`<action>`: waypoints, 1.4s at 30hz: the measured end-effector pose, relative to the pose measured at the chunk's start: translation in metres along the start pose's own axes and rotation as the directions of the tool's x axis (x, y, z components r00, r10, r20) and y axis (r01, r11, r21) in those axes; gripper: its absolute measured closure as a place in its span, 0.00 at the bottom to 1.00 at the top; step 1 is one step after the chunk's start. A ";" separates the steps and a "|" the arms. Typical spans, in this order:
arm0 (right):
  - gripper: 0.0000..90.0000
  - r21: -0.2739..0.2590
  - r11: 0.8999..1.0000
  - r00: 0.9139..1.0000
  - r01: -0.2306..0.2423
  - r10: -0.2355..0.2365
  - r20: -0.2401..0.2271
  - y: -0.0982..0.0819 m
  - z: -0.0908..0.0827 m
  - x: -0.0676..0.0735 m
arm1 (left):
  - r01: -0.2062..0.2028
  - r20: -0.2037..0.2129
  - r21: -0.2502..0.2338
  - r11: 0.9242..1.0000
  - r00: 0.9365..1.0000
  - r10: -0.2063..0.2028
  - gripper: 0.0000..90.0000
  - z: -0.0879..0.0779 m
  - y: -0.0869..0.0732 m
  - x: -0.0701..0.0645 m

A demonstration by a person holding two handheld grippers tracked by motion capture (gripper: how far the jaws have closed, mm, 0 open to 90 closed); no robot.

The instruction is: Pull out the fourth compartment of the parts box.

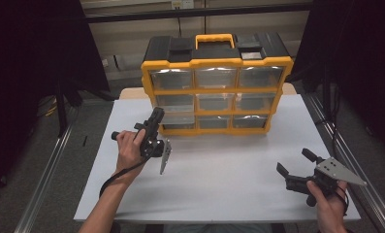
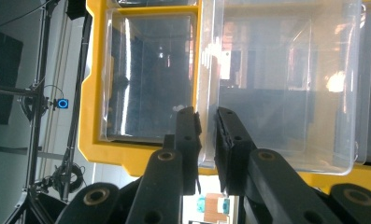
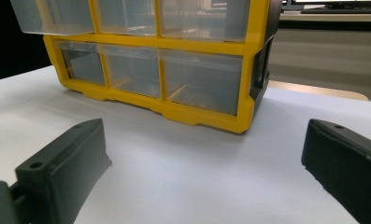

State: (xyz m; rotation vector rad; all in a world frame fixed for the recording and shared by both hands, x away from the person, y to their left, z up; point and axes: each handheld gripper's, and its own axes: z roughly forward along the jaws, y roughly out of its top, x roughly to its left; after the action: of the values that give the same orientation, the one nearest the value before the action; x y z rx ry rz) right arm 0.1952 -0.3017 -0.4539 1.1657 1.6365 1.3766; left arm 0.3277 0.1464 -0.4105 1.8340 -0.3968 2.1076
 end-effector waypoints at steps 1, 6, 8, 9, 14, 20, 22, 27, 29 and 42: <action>0.00 -0.001 1.000 1.000 -0.003 0.003 0.001 0.000 -0.001 0.000 | -0.018 0.004 0.011 1.000 1.000 0.018 0.90 -0.001 0.000 0.001; 0.00 0.002 1.000 1.000 -0.009 0.009 0.005 0.000 0.001 -0.003 | -0.034 0.006 0.002 0.999 0.999 0.034 0.90 -0.002 0.000 0.001; 0.00 0.003 1.000 1.000 -0.009 0.009 0.005 0.000 0.001 -0.001 | -0.036 0.004 -0.005 0.999 0.999 0.036 0.90 -0.004 0.000 0.002; 0.00 0.003 1.000 1.000 -0.005 0.005 0.003 0.000 0.002 -0.001 | -0.036 0.004 -0.005 0.999 0.999 0.036 0.90 -0.004 0.000 0.002; 0.00 0.004 1.000 1.000 -0.005 0.005 0.005 0.000 0.002 -0.002 | -0.020 -0.014 -0.008 1.000 1.000 0.020 0.90 -0.013 0.002 -0.001; 0.00 0.003 1.000 1.000 0.000 0.000 -0.002 0.000 0.003 -0.001 | -0.020 -0.026 -0.021 1.000 0.999 0.019 0.90 -0.016 0.003 0.000; 0.00 0.007 1.000 1.000 -0.003 0.003 -0.004 0.000 0.003 -0.001 | -0.012 -0.025 -0.016 1.000 1.000 0.011 0.90 -0.017 0.003 0.000; 0.00 0.007 1.000 1.000 0.001 -0.001 -0.013 0.000 0.004 -0.001 | -0.015 -0.018 -0.018 1.000 1.000 0.015 0.90 -0.019 0.004 0.002; 0.00 0.009 1.000 1.000 0.000 0.000 -0.015 0.000 0.004 -0.001 | -0.015 -0.021 -0.021 1.000 1.000 0.015 0.90 -0.019 0.004 0.002; 0.00 0.006 1.000 1.000 0.006 -0.006 -0.016 0.001 0.004 -0.001 | 0.008 -0.025 -0.023 1.000 1.000 -0.009 0.90 -0.026 0.006 0.003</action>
State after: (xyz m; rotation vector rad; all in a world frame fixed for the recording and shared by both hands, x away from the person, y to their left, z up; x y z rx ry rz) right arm 0.1989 -0.3012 -0.4540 1.1555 1.6552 1.3819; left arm 0.3013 0.1519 -0.4113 1.7921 -0.4047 2.1096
